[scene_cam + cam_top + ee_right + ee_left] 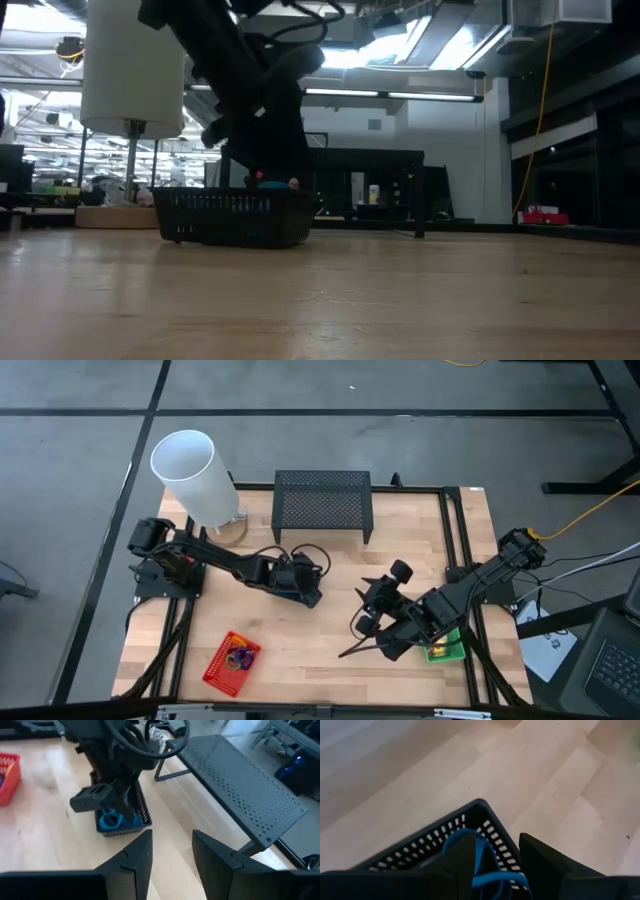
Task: Pick & Place Office Desk Supplies
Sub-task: Put the black bin filled with rubberbands on the shelf
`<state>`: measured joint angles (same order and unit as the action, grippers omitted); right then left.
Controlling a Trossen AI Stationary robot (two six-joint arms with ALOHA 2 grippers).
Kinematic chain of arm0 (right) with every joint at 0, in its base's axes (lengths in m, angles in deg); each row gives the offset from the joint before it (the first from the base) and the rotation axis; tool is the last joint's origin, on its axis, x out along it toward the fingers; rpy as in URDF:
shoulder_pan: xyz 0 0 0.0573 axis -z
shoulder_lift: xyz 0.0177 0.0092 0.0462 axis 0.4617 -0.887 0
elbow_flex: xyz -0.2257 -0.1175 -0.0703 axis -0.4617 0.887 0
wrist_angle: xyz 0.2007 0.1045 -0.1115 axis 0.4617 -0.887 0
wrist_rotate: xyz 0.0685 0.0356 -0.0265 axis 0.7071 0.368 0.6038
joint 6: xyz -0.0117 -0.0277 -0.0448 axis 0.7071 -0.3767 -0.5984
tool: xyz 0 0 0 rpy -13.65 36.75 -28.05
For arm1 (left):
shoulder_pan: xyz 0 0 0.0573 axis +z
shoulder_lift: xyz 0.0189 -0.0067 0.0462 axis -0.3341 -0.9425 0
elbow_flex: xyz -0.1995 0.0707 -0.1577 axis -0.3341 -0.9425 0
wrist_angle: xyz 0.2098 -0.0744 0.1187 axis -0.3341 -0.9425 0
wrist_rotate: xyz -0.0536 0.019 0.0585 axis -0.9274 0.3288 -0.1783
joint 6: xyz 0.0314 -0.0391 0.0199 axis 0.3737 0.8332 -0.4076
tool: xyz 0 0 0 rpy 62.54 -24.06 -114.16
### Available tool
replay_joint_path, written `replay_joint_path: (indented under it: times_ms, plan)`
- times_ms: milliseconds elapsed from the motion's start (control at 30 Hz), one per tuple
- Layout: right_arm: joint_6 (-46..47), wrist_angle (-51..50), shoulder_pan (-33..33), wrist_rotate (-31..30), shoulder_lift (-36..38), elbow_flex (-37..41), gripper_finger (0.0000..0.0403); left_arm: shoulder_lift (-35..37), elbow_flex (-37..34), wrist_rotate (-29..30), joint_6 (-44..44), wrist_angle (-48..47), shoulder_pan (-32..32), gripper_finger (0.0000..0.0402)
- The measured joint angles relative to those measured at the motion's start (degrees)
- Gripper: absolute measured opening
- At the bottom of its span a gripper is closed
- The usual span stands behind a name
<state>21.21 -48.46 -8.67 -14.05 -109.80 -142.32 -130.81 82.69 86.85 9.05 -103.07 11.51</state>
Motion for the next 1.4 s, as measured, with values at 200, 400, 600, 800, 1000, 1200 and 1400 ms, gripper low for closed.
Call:
replay_joint_path:
  times_ms: [200, 400, 600, 800, 1000, 1200, 1400]
  plan:
    - [-1.59, 0.02, -0.02, 3.61, 0.00, 0.00, 0.0139, -3.82, 8.35, 1.31, 3.97, -9.49, -2.35, 0.0148]
    - [-1.62, 0.02, -0.02, 6.94, 0.00, 0.00, 0.0139, -12.70, 19.39, 1.53, 7.38, -20.37, -3.60, 0.0148]
    - [-1.61, 0.03, -0.04, 11.05, 0.00, 0.00, 0.0139, -20.87, 29.72, 2.75, 9.77, -33.05, -4.14, 0.0148]
    - [-1.57, 0.17, -0.17, 12.57, 0.00, 0.00, 0.0139, -23.80, 32.75, 2.59, 9.62, -35.98, -4.42, 0.0148]
    - [-2.39, 0.77, -0.15, 12.54, 0.00, 0.00, 0.0139, -25.18, 32.77, 1.13, 8.56, -36.37, -4.15, 0.0148]
    - [-2.86, 1.72, -0.15, 12.30, 0.00, 0.00, 0.0139, -25.08, 32.76, 1.46, 4.14, -37.03, -4.21, 0.0114]
    - [-2.90, 1.78, -0.13, 11.41, 0.00, 0.00, 0.0139, -24.89, 32.75, 0.52, -3.52, -38.64, -4.73, 0.0015]
